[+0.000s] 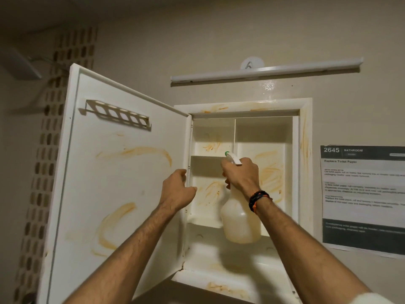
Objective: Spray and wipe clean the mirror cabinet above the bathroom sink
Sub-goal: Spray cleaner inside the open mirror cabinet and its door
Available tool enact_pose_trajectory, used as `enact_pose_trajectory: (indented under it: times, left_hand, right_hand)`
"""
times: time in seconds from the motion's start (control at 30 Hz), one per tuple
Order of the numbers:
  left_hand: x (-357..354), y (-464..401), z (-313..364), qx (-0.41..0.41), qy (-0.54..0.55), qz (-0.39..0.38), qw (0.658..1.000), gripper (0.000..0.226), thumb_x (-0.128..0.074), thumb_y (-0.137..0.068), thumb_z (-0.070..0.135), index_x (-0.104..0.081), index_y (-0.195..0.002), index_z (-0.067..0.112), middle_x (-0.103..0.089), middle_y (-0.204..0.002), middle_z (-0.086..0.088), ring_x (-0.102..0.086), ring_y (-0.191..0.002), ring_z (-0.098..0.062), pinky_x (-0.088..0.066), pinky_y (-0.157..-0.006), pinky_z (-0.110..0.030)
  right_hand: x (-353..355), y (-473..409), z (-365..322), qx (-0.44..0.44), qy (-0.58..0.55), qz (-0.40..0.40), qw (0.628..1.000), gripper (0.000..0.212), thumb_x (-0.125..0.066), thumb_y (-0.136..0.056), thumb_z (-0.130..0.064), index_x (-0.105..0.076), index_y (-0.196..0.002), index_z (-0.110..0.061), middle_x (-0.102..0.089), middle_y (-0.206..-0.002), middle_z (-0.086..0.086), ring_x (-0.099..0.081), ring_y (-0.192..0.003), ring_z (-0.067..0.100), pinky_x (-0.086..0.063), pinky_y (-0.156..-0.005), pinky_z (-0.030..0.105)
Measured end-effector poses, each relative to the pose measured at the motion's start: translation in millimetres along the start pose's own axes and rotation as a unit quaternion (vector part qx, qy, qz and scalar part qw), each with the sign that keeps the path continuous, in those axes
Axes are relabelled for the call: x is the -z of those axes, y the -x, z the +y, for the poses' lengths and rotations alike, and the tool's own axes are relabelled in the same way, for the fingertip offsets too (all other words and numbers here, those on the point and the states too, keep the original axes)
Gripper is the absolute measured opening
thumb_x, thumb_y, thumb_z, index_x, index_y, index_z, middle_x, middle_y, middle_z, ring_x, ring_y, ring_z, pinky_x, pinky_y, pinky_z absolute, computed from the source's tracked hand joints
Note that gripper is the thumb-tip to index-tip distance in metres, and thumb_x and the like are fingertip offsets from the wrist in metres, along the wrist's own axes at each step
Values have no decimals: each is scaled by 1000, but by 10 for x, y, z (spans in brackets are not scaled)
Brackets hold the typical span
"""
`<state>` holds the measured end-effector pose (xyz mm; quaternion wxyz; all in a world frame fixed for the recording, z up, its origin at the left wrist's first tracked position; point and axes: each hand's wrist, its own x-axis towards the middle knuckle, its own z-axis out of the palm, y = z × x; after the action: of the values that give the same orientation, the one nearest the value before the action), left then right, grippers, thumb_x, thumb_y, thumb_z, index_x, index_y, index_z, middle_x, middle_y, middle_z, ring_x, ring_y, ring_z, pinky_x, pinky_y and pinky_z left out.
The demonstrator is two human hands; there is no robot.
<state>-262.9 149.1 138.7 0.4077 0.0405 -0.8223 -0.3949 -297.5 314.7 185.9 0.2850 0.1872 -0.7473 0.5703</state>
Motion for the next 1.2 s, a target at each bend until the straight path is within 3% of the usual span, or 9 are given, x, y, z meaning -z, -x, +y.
enact_pose_trajectory:
  times: [0.17, 0.33, 0.47, 0.57, 0.7, 0.93, 1.2]
  left_hand:
    - [-33, 108, -95, 4, -7, 1, 1000, 69, -69, -82, 13, -41, -144, 11, -56, -138, -6, -54, -126, -21, -42, -102, -29]
    - [-115, 333, -268, 4, -31, -13, 999, 70, -69, -81, 13, -41, -144, 10, -54, -141, -8, -52, -129, -22, -41, -104, -29]
    - [-148, 410, -323, 3, -47, -14, 999, 69, -70, -80, 14, -42, -144, 9, -54, -140, -8, -51, -129, -23, -41, -105, -31]
    - [-148, 415, -325, 4, -43, -14, 999, 69, -69, -80, 13, -42, -143, 9, -55, -139, -8, -51, -128, -23, -41, -104, -30]
    - [-136, 408, -323, 6, -34, -17, 999, 69, -69, -81, 13, -41, -144, 9, -53, -141, -9, -51, -129, -23, -40, -105, -29]
    - [-143, 415, -354, 7, -27, -15, 1000, 68, -69, -82, 12, -42, -144, 8, -53, -141, -9, -51, -129, -23, -41, -104, -29]
    - [-261, 674, -570, 27, -14, -42, 999, 68, -70, -82, 11, -42, -144, 10, -54, -140, -9, -54, -127, -22, -40, -97, -23]
  right_hand:
    - [-87, 260, 299, -31, -10, -40, 999, 24, -62, -76, -25, -70, -76, -3, -73, -73, 10, -61, -42, 10, -46, -40, 18]
    - [-275, 549, 637, -70, -6, -44, 997, 25, -63, -73, -25, -67, -67, 0, -72, -72, 14, -64, -49, 20, -46, -39, 20]
    - [-369, 639, 738, -75, 11, -25, 997, 28, -61, -73, -26, -64, -62, -1, -70, -67, 16, -62, -44, 21, -52, -38, 29]
    - [-386, 657, 749, -71, 31, -9, 997, 30, -59, -72, -29, -64, -62, -2, -69, -62, 15, -66, -50, 27, -58, -47, 41]
    - [-409, 668, 777, -60, 37, -23, 997, 31, -61, -72, -31, -63, -61, -2, -67, -58, 11, -66, -53, 29, -59, -50, 43]
    - [-383, 672, 854, -80, 2, -35, 996, 29, -61, -73, -29, -66, -67, -1, -71, -67, 12, -62, -42, 16, -53, -41, 25]
    - [-233, 1061, 1136, -91, -18, -62, 994, 26, -60, -74, -20, -66, -72, 5, -69, -69, 16, -60, -40, 11, -47, -39, 21]
